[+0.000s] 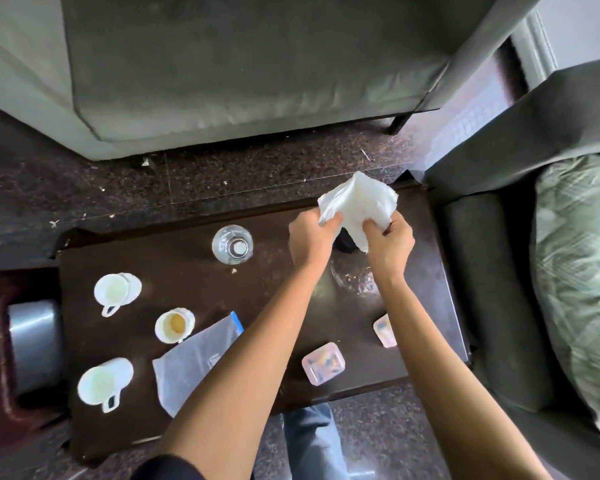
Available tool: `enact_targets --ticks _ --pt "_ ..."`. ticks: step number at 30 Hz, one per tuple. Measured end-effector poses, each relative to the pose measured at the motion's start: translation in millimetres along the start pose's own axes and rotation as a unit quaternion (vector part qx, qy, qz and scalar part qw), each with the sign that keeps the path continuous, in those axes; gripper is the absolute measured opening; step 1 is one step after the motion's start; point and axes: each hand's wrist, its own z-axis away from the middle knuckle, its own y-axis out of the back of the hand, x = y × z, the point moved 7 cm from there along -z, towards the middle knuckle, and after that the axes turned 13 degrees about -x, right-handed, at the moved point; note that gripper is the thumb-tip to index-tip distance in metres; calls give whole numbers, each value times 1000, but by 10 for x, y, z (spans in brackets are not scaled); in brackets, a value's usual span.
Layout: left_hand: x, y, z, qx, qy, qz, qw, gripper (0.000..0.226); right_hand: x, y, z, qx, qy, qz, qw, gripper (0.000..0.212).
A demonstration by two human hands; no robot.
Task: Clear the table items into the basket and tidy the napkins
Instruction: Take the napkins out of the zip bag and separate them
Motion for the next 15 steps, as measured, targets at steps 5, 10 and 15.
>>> enact_targets --ticks 5,10,15 --pt "-99 -325 -205 -1 8 -1 1000 27 297 31 -204 36 -19 -10 999 7" --pt "-196 -502 -289 9 19 19 1000 27 433 -5 -285 56 -20 -20 998 9" --pt "-136 -632 -349 9 19 29 999 25 572 -22 -348 69 -20 -17 997 9"
